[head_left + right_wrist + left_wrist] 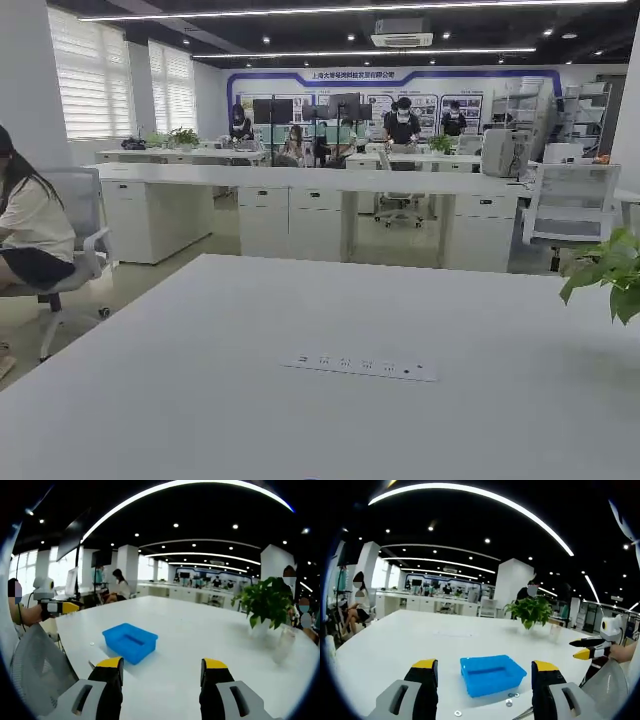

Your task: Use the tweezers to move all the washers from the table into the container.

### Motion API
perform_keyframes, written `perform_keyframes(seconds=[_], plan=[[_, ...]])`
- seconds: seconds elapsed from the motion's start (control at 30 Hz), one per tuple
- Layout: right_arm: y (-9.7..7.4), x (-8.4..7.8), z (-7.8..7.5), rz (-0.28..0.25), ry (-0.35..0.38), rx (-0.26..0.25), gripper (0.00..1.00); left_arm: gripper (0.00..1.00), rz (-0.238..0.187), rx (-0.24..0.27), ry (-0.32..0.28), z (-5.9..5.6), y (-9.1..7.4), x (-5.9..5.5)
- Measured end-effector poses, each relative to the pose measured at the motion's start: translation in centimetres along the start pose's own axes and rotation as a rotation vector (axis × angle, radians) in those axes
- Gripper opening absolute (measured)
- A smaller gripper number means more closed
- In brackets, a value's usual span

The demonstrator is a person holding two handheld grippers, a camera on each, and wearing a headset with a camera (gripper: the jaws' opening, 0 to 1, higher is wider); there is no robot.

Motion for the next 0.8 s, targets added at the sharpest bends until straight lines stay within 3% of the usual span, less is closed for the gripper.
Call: perform_keyframes(seconds=[0.8], plan=[[-0.06,-0.17,0.27,0.010,-0.002,0.015,0.59,0.76,0.015,0.004,0.012,0.00,-0.04,-0.21]])
Point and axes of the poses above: the centre of the closed fingertips' face, and the gripper's own axes: y roughly forward along the fingers, z roughly to its left, x roughly out of its top, the point moved 1 cm from there along -y, roughly backward along the fingers, and after that the axes turned 15 degrees about -z, right-handed, at the moved point
